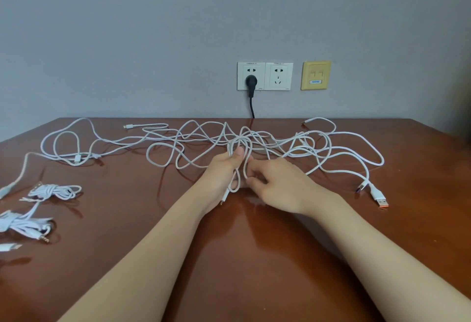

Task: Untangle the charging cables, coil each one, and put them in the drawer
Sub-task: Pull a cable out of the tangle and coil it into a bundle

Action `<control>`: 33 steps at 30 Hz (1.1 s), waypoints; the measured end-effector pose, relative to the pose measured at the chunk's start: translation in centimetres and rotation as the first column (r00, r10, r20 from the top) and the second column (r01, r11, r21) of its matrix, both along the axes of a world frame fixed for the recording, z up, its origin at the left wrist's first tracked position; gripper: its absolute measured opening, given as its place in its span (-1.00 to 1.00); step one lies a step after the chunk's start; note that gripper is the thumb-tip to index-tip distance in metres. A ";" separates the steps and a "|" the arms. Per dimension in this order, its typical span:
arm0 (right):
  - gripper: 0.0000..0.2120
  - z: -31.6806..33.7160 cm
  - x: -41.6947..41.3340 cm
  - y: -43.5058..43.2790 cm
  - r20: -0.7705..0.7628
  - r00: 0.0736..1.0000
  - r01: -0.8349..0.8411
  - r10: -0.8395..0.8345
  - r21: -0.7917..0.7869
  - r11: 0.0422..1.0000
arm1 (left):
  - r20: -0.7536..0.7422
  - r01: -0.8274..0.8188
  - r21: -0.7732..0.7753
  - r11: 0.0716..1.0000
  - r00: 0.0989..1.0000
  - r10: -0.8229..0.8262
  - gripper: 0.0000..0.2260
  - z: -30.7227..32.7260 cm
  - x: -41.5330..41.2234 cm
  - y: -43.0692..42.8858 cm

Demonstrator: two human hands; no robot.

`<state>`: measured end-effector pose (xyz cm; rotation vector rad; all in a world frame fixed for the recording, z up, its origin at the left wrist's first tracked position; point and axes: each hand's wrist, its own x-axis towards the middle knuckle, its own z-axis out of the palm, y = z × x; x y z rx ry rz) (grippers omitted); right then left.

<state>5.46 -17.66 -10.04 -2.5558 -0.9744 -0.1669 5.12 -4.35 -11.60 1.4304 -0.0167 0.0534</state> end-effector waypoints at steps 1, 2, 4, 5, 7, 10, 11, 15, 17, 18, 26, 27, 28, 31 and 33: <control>-0.73 -0.1 0.1 0.0 -0.007 1.000 -0.001 0.001 -0.014 1.000 | -0.011 0.021 -0.053 0.998 1.000 -0.022 -0.68 0.1 0.0 -0.1; -0.75 -0.3 0.2 0.0 -0.002 1.000 -0.001 0.001 -0.043 0.999 | -0.023 0.048 -0.116 0.992 0.998 -0.051 -0.68 0.1 -0.1 -0.1; -0.79 -0.6 0.4 0.1 0.013 1.000 0.013 -0.011 -0.102 0.995 | -0.046 0.108 -0.231 0.967 0.991 -0.122 -0.68 0.2 -0.2 -0.1; -0.79 -0.8 0.5 0.1 0.020 1.000 0.020 -0.018 -0.112 0.994 | -0.055 0.129 -0.276 0.952 0.987 -0.149 -0.68 0.2 -0.2 0.0; -0.81 -1.0 0.7 0.1 0.037 0.999 0.030 -0.026 -0.108 0.994 | -0.060 0.157 -0.360 0.920 0.980 -0.191 -0.69 0.2 -0.2 0.3; -0.84 -1.0 0.6 -0.2 0.087 0.996 0.048 -0.038 -0.116 0.992 | -0.057 0.179 -0.425 0.888 0.973 -0.223 -0.65 0.3 -0.3 0.6; -0.84 -1.0 0.6 -0.2 0.113 0.993 0.048 -0.033 -0.128 0.991 | -0.057 0.175 -0.434 0.884 0.974 -0.220 -0.64 0.4 -0.3 0.5; -0.72 -0.8 0.1 0.2 0.253 0.967 0.034 0.008 -0.161 0.986 | -0.029 0.105 -0.538 0.836 0.989 -0.143 -0.62 0.5 0.1 0.6; -0.69 -0.6 -0.1 0.5 0.320 0.947 0.027 0.030 -0.172 0.985 | 0.000 0.088 -0.590 0.803 0.994 -0.109 -0.62 0.5 0.4 0.7; -0.69 -0.5 -0.2 0.6 0.340 0.939 0.017 0.047 -0.180 0.983 | 0.003 0.080 -0.613 0.786 0.995 -0.099 -0.62 0.4 0.5 0.8; -0.74 0.2 -1.3 0.6 0.352 0.918 -0.145 0.183 -0.131 0.981 | -0.040 -0.128 -0.631 0.765 0.990 0.132 -0.62 0.8 1.8 2.5; -0.73 0.1 -1.1 0.5 0.381 0.906 -0.159 0.186 -0.102 0.982 | -0.042 -0.140 -0.625 0.768 0.988 0.146 -0.61 0.9 1.8 2.5; -0.71 0.0 -1.0 0.5 0.402 0.897 -0.166 0.182 -0.074 0.983 | -0.044 -0.148 -0.619 0.771 0.987 0.154 -0.61 0.9 1.8 2.5; -0.62 -0.3 -0.4 0.4 0.426 0.896 -0.146 0.126 0.014 0.989 | -0.061 -0.136 -0.604 0.785 0.990 0.124 -0.61 1.0 1.6 2.4; -0.66 -0.1 -0.2 0.1 0.418 0.906 -0.107 0.068 0.070 0.992 | -0.067 -0.085 -0.582 0.808 0.996 0.057 -0.62 0.9 1.3 2.4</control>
